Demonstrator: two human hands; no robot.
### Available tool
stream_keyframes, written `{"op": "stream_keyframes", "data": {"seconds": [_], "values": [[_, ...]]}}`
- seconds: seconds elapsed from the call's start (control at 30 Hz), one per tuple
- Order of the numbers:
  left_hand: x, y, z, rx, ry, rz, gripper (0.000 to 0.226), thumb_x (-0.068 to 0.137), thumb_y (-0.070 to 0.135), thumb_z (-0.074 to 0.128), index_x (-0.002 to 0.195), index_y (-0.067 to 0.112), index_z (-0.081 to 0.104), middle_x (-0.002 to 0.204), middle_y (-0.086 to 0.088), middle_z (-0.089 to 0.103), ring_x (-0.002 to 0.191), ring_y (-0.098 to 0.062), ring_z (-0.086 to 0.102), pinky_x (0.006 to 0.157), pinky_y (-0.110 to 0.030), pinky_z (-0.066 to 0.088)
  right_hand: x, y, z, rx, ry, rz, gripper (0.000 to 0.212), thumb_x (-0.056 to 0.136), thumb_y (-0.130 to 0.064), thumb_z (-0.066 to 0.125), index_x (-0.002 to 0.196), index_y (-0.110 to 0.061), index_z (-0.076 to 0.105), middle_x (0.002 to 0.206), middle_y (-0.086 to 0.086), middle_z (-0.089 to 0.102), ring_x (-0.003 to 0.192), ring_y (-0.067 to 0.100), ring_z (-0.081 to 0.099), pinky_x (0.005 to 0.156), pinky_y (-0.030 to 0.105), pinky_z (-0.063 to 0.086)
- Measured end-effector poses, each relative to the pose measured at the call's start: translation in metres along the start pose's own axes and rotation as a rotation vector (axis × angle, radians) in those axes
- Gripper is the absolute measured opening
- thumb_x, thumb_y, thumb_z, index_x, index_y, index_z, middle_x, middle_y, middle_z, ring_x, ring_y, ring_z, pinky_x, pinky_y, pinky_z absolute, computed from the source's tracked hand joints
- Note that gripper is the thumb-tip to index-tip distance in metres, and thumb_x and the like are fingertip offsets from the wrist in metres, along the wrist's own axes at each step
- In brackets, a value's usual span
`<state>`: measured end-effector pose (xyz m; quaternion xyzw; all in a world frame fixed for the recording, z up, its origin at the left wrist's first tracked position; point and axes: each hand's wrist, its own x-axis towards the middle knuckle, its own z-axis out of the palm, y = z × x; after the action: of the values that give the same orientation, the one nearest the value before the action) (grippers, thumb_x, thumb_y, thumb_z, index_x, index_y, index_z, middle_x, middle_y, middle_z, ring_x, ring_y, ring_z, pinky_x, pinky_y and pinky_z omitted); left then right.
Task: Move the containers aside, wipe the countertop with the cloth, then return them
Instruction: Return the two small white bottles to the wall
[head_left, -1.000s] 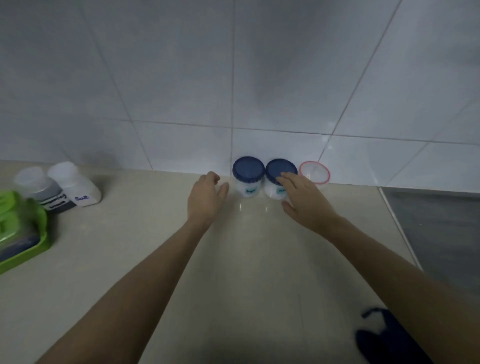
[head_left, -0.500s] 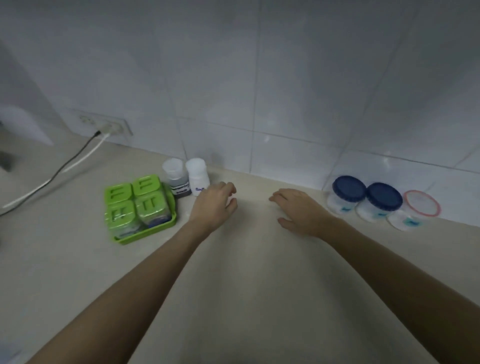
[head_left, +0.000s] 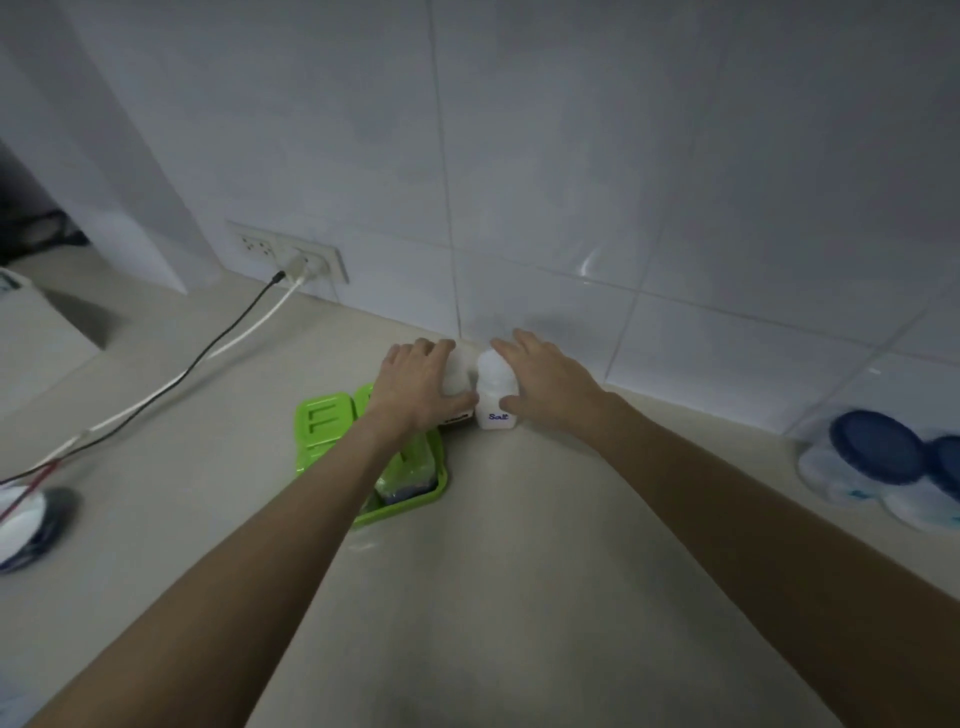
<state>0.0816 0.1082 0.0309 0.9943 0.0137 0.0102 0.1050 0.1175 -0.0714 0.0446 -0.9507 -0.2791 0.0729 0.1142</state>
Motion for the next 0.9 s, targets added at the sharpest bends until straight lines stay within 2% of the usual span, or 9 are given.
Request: {"op": "stream_keyframes", "data": {"seconds": [0.07, 0.13, 0.2, 0.27, 0.4, 0.5, 0.6, 0.8, 0.9], "values": [[0.009, -0.001, 0.003, -0.069, -0.024, 0.002, 0.065, 0.082, 0.040, 0.065, 0.135, 0.012, 0.040, 0.129, -0.015, 0.049, 0.117, -0.036, 0.048, 0.097, -0.042, 0.039, 0.009, -0.001, 0.009, -0.007, -0.029, -0.010, 0.072, 0.087, -0.028, 0.061, 0.147, -0.019, 0.021, 0.153, 0.009, 0.024, 0.130, 0.035, 0.038, 0.102, 0.045, 0.040], [0.016, 0.000, 0.004, -0.101, -0.045, 0.024, 0.056, 0.084, 0.029, 0.066, 0.132, 0.011, 0.044, 0.124, -0.016, 0.050, 0.112, -0.036, 0.052, 0.091, -0.041, 0.042, 0.013, -0.002, 0.018, 0.026, 0.017, -0.005, 0.065, 0.087, -0.026, 0.062, 0.142, -0.016, 0.029, 0.143, 0.012, 0.035, 0.119, 0.036, 0.048, 0.094, 0.046, 0.045], [0.025, 0.003, 0.001, -0.077, -0.085, 0.055, 0.054, 0.082, 0.026, 0.068, 0.130, 0.011, 0.047, 0.122, -0.014, 0.051, 0.111, -0.035, 0.054, 0.089, -0.038, 0.042, 0.014, -0.002, 0.020, 0.031, 0.093, 0.013, 0.055, 0.085, -0.025, 0.064, 0.132, -0.013, 0.038, 0.127, 0.014, 0.044, 0.108, 0.036, 0.055, 0.085, 0.045, 0.049], [0.035, 0.007, -0.005, -0.014, -0.143, 0.107, 0.057, 0.081, 0.030, 0.069, 0.131, 0.014, 0.048, 0.125, -0.012, 0.052, 0.113, -0.033, 0.053, 0.091, -0.037, 0.042, 0.010, 0.002, 0.016, 0.004, 0.125, -0.004, 0.050, 0.085, -0.027, 0.064, 0.128, -0.012, 0.041, 0.121, 0.013, 0.047, 0.107, 0.034, 0.056, 0.082, 0.042, 0.048], [0.050, 0.033, -0.012, 0.008, -0.184, 0.216, 0.058, 0.079, 0.034, 0.071, 0.130, 0.016, 0.050, 0.127, -0.008, 0.055, 0.116, -0.029, 0.053, 0.093, -0.035, 0.041, -0.017, 0.041, 0.003, 0.045, 0.151, 0.010, 0.052, 0.085, -0.030, 0.063, 0.130, -0.015, 0.041, 0.126, 0.009, 0.047, 0.111, 0.030, 0.054, 0.083, 0.038, 0.045], [0.057, 0.073, -0.004, -0.022, -0.217, 0.324, 0.057, 0.078, 0.037, 0.072, 0.127, 0.017, 0.052, 0.126, -0.007, 0.058, 0.116, -0.028, 0.054, 0.094, -0.035, 0.042, -0.054, 0.088, -0.007, 0.157, 0.170, 0.082, 0.053, 0.085, -0.025, 0.062, 0.131, -0.013, 0.040, 0.129, 0.012, 0.044, 0.098, 0.037, 0.060, 0.082, 0.042, 0.049], [0.060, 0.125, 0.013, -0.066, -0.265, 0.428, 0.056, 0.077, 0.039, 0.072, 0.125, 0.017, 0.054, 0.125, -0.008, 0.060, 0.115, -0.029, 0.055, 0.094, -0.033, 0.043, -0.095, 0.137, -0.018, 0.136, 0.168, 0.148, 0.052, 0.088, -0.023, 0.061, 0.133, -0.011, 0.039, 0.129, 0.014, 0.042, 0.087, 0.039, 0.063, 0.081, 0.046, 0.050], [0.063, 0.235, 0.042, -0.124, -0.290, 0.536, 0.059, 0.080, 0.032, 0.071, 0.131, 0.014, 0.049, 0.131, -0.009, 0.054, 0.120, -0.027, 0.049, 0.097, -0.029, 0.036, -0.158, 0.213, -0.039, 0.024, 0.198, 0.361, 0.054, 0.089, -0.025, 0.059, 0.136, -0.012, 0.036, 0.131, 0.015, 0.041, 0.096, 0.042, 0.058, 0.078, 0.047, 0.051], [0.067, 0.275, 0.051, -0.159, -0.261, 0.541, 0.057, 0.080, 0.026, 0.071, 0.129, 0.008, 0.051, 0.129, -0.013, 0.054, 0.119, -0.028, 0.051, 0.097, -0.031, 0.038, -0.176, 0.234, -0.044, -0.012, 0.197, 0.450, 0.055, 0.090, -0.025, 0.058, 0.138, -0.012, 0.035, 0.132, 0.016, 0.041, 0.096, 0.040, 0.059, 0.078, 0.045, 0.051]]}}
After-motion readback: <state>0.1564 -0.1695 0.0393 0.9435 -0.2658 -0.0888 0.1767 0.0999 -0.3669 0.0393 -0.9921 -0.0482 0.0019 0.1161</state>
